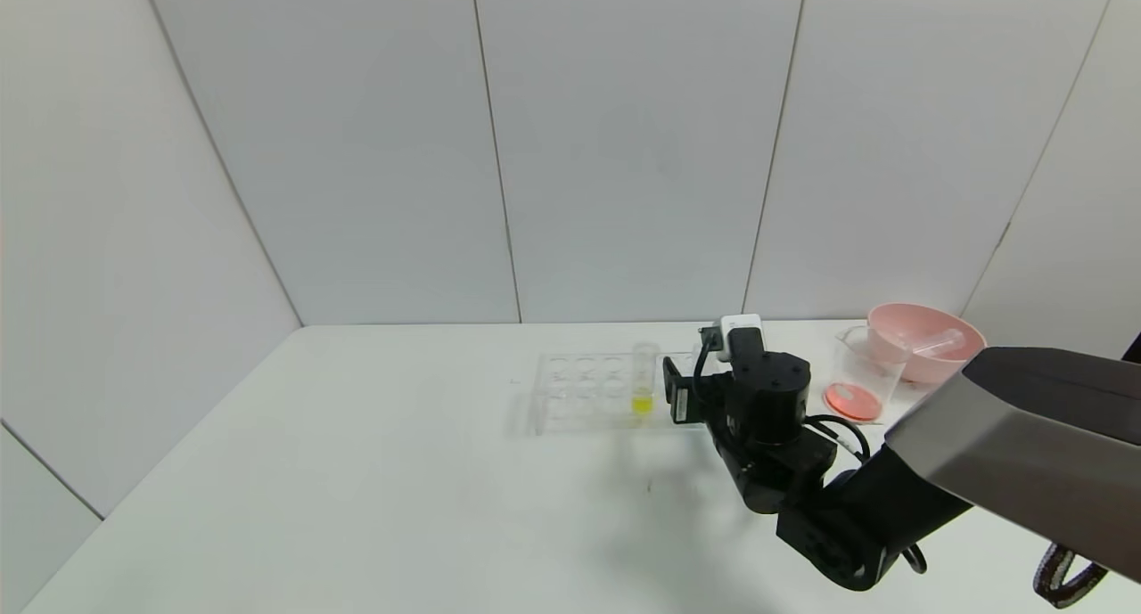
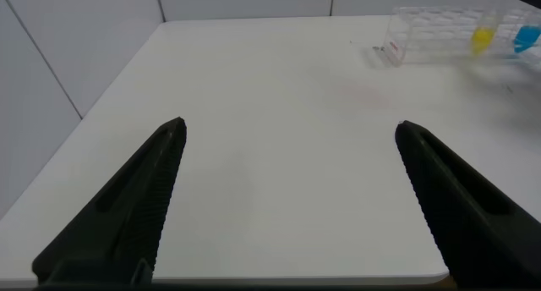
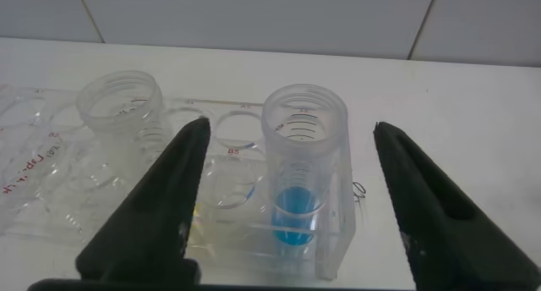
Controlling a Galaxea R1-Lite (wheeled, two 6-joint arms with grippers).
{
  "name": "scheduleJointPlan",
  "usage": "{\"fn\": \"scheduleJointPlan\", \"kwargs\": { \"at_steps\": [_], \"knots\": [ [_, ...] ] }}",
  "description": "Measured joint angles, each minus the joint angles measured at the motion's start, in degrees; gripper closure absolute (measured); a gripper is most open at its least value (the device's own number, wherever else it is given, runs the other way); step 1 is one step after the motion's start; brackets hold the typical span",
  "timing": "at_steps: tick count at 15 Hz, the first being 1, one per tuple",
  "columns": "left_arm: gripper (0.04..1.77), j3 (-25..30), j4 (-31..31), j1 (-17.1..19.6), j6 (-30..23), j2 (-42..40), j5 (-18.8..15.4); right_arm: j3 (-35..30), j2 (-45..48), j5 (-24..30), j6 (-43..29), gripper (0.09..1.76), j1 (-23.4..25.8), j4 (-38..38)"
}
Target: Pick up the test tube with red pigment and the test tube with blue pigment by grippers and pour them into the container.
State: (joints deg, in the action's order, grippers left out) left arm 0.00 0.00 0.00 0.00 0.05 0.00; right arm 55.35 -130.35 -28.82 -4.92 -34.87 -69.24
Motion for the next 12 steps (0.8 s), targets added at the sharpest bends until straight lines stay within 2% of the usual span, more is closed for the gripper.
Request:
{"fn": "scheduleJointPlan", "kwargs": {
  "at_steps": [2, 5, 6, 12],
  "knots": [
    [0.05, 0.0, 0.0, 0.0, 0.0, 0.0, 0.0, 0.0, -0.1, 0.0, 0.0, 0.76, 0.0, 0.0],
    [0.05, 0.0, 0.0, 0.0, 0.0, 0.0, 0.0, 0.0, -0.2, 0.0, 0.0, 1.07, 0.2, 0.0],
    [0.05, 0.0, 0.0, 0.0, 0.0, 0.0, 0.0, 0.0, -0.2, -0.1, 0.0, 1.35, 0.2, 0.0],
    [0.05, 0.0, 0.0, 0.0, 0.0, 0.0, 0.0, 0.2, 0.0, 0.0, 0.9, 1.36, 0.2, -0.1]
  ]
}}
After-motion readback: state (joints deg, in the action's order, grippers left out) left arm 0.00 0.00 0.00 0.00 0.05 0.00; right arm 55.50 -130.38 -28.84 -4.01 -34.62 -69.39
